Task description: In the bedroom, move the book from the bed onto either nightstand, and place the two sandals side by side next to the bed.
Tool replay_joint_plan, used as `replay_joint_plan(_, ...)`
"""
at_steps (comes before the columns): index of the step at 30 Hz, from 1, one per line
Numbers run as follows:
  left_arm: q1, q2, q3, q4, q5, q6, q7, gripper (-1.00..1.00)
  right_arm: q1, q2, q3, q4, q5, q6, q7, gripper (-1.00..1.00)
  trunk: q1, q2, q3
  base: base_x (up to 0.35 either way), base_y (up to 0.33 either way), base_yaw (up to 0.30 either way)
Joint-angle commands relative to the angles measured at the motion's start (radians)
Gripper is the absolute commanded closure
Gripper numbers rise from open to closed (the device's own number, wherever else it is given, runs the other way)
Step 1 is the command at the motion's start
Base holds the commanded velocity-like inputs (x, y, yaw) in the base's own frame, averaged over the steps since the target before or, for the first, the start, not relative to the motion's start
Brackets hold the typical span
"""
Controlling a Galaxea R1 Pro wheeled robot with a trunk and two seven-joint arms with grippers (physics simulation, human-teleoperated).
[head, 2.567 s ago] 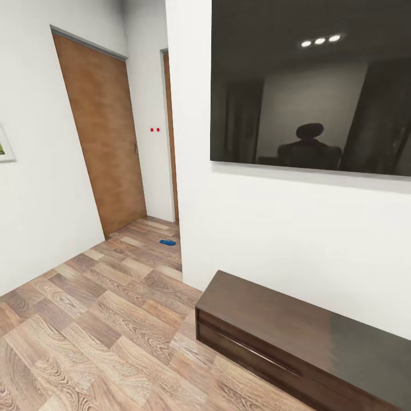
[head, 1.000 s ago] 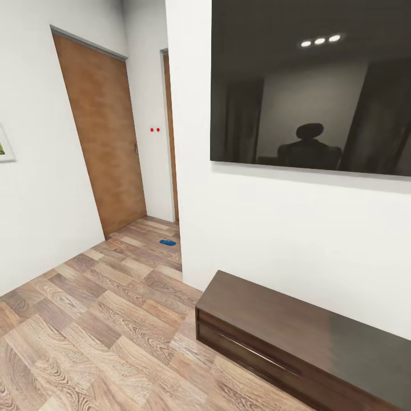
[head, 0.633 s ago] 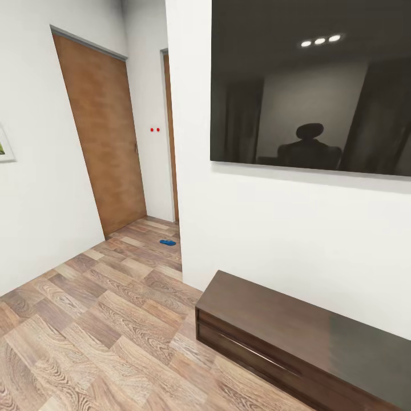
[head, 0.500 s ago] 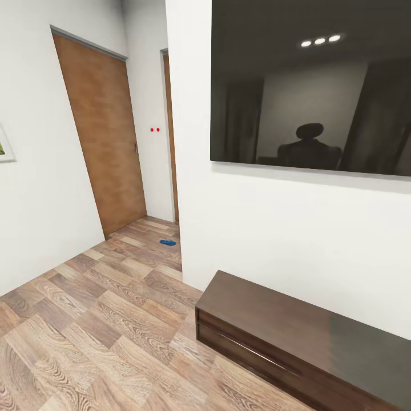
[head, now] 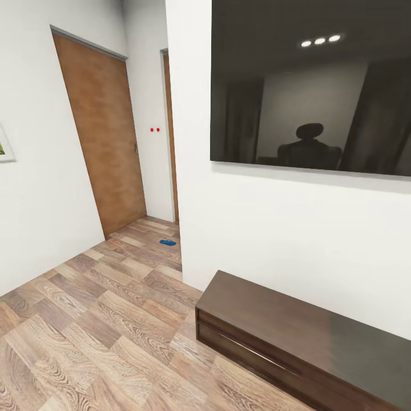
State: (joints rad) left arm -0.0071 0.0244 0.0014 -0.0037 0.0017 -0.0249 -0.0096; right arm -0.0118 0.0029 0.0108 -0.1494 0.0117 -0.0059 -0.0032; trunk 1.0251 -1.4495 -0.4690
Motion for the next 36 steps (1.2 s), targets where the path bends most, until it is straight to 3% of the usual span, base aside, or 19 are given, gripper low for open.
replay_joint_plan(1,-0.001,0.0,0.0,0.001,0.0,-0.005,-0.001,-1.0,0.0,0.0,0.001,0.0,0.002,-0.001,0.0,-1.0,0.0,-0.001,-0.001,0.0,0.0,0.0)
replay_joint_plan(21,-0.001,0.0,-0.001,0.001,0.0,-0.039,-0.001,-1.0,0.0,0.003,0.001,-0.001,0.001,0.0,0.0,-1.0,0.0,-0.001,-0.002,0.0,0.0,0.006)
replay_joint_plan(36,-0.001,0.0,-0.001,0.001,0.0,-0.057,-0.001,-1.0,0.0,0.008,0.006,-0.001,0.002,0.001,0.0,-1.0,0.0,-0.001,-0.018,0.0,0.0,0.151)
